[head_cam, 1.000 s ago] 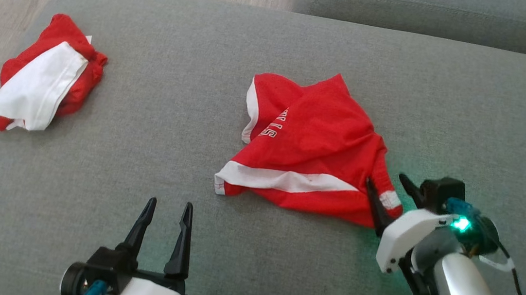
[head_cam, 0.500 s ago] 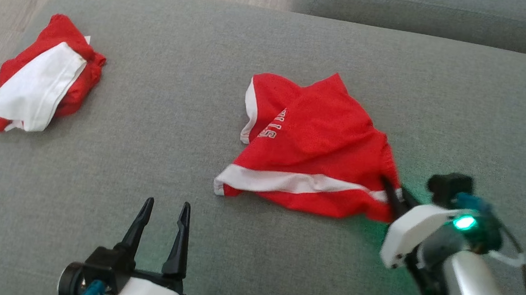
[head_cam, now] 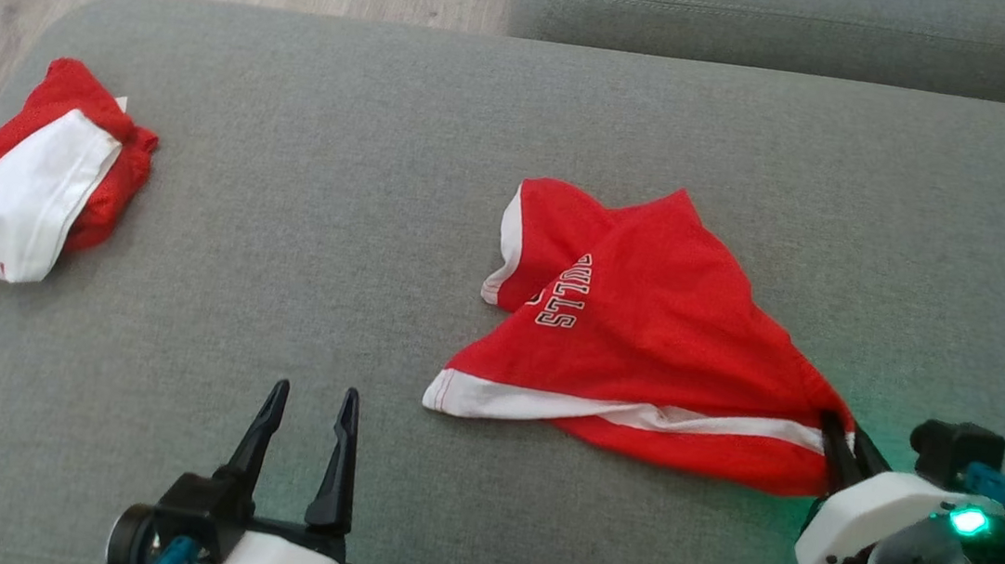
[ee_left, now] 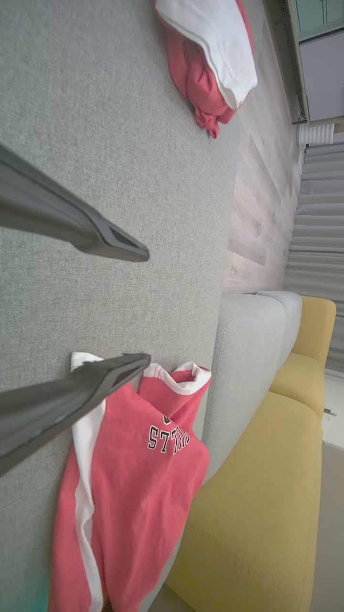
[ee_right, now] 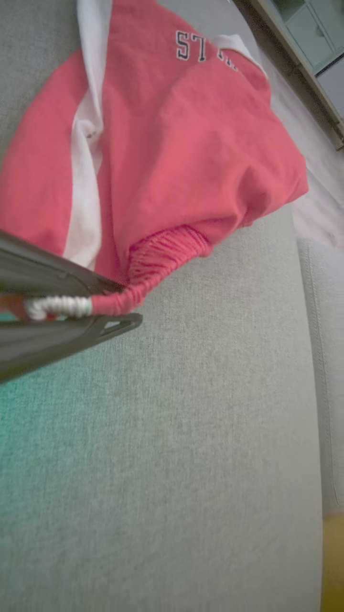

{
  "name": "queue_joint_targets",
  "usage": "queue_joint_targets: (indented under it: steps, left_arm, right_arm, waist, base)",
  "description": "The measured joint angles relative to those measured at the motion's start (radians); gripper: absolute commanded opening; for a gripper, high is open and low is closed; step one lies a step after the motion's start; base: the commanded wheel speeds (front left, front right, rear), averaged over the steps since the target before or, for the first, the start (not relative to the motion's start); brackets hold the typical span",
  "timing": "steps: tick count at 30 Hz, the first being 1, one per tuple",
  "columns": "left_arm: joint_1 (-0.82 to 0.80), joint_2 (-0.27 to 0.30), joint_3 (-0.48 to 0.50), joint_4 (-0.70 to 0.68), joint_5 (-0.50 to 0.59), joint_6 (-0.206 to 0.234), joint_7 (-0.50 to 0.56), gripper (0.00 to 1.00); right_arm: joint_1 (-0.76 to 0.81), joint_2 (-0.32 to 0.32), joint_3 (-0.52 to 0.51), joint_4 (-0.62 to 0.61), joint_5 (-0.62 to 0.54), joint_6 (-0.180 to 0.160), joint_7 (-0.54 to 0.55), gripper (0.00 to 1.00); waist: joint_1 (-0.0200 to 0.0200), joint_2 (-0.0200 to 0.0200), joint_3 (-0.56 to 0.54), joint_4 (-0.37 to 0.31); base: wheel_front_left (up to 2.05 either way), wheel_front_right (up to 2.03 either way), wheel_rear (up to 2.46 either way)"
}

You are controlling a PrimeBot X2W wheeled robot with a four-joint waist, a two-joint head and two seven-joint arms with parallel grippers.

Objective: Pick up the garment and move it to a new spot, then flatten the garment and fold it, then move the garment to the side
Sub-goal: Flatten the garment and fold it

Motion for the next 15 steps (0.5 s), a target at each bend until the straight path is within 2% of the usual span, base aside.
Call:
queue_joint_targets:
  steps: [1, 2, 3, 10, 15]
  left_arm:
    - [0.000, 0.000, 0.000, 0.000, 0.000, 0.000, 0.000, 1.00]
    - [0.000, 0.000, 0.000, 0.001, 0.000, 0.000, 0.000, 1.00]
    - [0.001, 0.000, 0.000, 0.002, 0.000, 0.000, 0.000, 1.00]
    - [0.002, 0.001, -0.008, 0.021, -0.009, -0.001, 0.000, 1.00]
    - [0.003, 0.001, -0.011, 0.028, -0.010, -0.002, 0.000, 1.00]
  right_arm:
    - [0.000, 0.006, -0.009, 0.001, -0.002, 0.000, -0.010, 0.25]
    - [0.000, 0.012, -0.015, 0.001, -0.005, 0.000, -0.022, 0.56]
    - [0.000, 0.016, -0.016, 0.001, -0.009, 0.000, -0.034, 1.00]
    - [0.029, 0.026, -0.024, -0.034, -0.021, 0.000, -0.102, 1.00]
    - [0.085, 0.043, -0.023, -0.120, -0.046, 0.000, -0.127, 1.00]
  waist:
    - [0.0000, 0.0000, -0.001, -0.003]
    - [0.0000, 0.0000, -0.004, -0.006]
    - [0.0000, 0.0000, -0.006, -0.008]
    - [0.0000, 0.0000, -0.034, -0.025]
    - [0.0000, 0.0000, -0.068, -0.037]
  base:
    - [0.00, 0.00, 0.00]
    - [0.00, 0.00, 0.00]
    - [0.00, 0.00, 0.00]
    - [0.00, 0.00, 0.00]
    - [0.00, 0.00, 0.00]
